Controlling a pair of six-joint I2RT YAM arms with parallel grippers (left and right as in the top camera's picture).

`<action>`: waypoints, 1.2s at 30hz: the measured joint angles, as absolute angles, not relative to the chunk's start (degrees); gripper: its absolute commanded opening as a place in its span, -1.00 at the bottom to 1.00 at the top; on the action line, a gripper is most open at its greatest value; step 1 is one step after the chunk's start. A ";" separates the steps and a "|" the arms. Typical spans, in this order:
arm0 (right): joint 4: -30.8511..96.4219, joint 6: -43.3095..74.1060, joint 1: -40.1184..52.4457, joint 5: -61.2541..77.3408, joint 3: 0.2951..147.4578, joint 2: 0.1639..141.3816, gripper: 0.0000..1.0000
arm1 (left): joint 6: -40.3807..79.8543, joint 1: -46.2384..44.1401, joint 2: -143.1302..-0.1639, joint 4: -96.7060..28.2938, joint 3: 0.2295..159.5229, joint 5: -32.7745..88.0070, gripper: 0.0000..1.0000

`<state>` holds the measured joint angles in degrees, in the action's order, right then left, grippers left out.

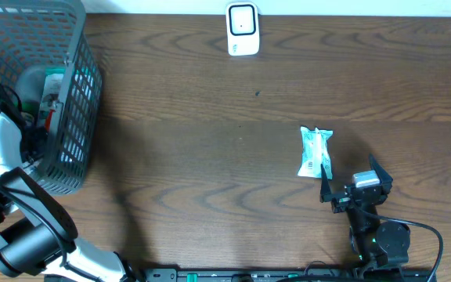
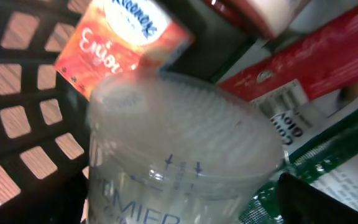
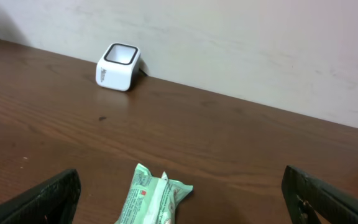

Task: Scan the item barcode
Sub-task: 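Move the left gripper back into the basket and grasp the white cup, then lift the white cotton-bud tub out and carry it toward the scanner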

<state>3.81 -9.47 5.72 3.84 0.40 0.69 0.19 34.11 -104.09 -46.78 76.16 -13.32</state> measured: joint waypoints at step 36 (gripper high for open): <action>3.84 -9.47 5.76 3.84 0.40 0.69 0.99 | 5.06 16.62 -68.49 -42.30 89.41 -11.03 -0.06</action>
<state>3.84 -9.47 5.76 3.84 0.40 0.69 5.06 16.62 -68.49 -42.30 89.41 -11.03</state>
